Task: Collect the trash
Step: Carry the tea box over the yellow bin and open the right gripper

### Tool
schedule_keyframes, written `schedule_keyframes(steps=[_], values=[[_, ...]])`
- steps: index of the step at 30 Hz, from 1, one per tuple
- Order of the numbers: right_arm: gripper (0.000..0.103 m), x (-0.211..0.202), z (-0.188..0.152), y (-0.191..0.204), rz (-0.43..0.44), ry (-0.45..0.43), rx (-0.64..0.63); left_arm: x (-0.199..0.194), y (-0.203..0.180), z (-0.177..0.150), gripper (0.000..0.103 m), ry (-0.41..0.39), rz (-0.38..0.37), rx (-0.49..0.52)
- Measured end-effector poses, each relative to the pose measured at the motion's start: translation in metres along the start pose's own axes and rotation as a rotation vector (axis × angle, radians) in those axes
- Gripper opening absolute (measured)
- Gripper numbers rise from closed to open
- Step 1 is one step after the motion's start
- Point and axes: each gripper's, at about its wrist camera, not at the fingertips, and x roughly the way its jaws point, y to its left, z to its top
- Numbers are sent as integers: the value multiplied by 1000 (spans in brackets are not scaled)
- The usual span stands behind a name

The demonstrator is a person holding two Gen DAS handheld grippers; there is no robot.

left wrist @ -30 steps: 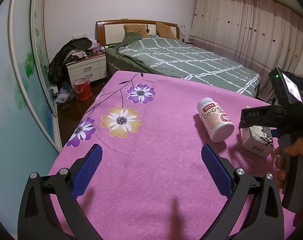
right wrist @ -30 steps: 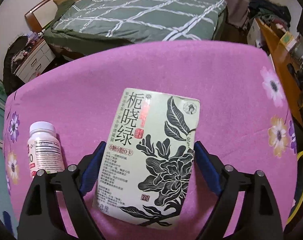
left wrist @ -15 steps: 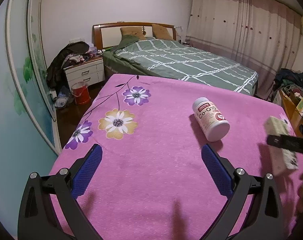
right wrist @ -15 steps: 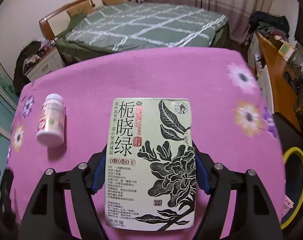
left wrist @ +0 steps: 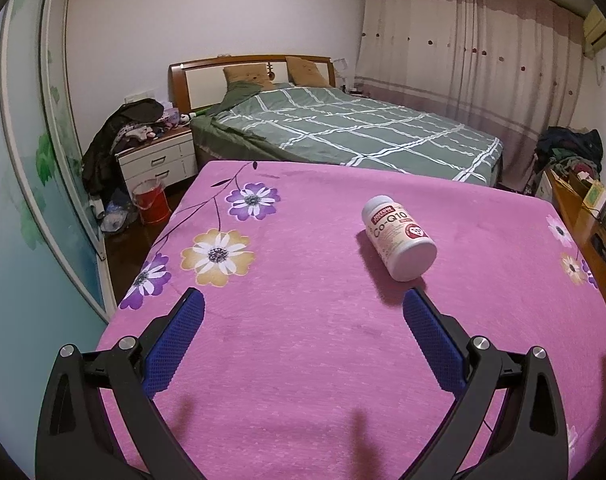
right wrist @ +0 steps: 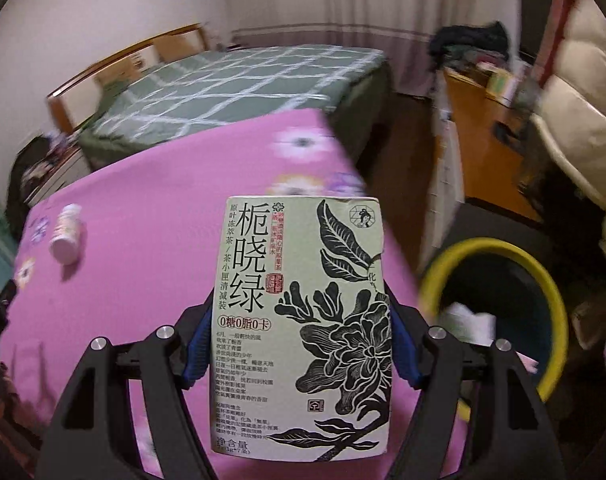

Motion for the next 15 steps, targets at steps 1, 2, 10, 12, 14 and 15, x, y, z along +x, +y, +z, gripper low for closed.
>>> schedule_keyframes(steps=[1, 2, 10, 12, 14, 15], values=[[68, -1, -1, -10, -15, -2, 16, 0, -1, 0, 98, 2, -4, 2], [68, -2, -2, -22, -33, -4, 35, 0, -1, -1, 98, 1, -6, 3], [68, 6, -17, -119, -178, 38, 176, 1, -6, -3, 98, 3, -6, 26], [69, 11, -19, -131, -193, 64, 186, 1, -7, -4, 98, 5, -5, 31], [71, 15, -20, -142, -214, 71, 200, 1, -8, -4, 98, 4, -3, 35], [72, 17, -20, -148, -223, 68, 202, 1, -9, -4, 98, 5, -3, 37]])
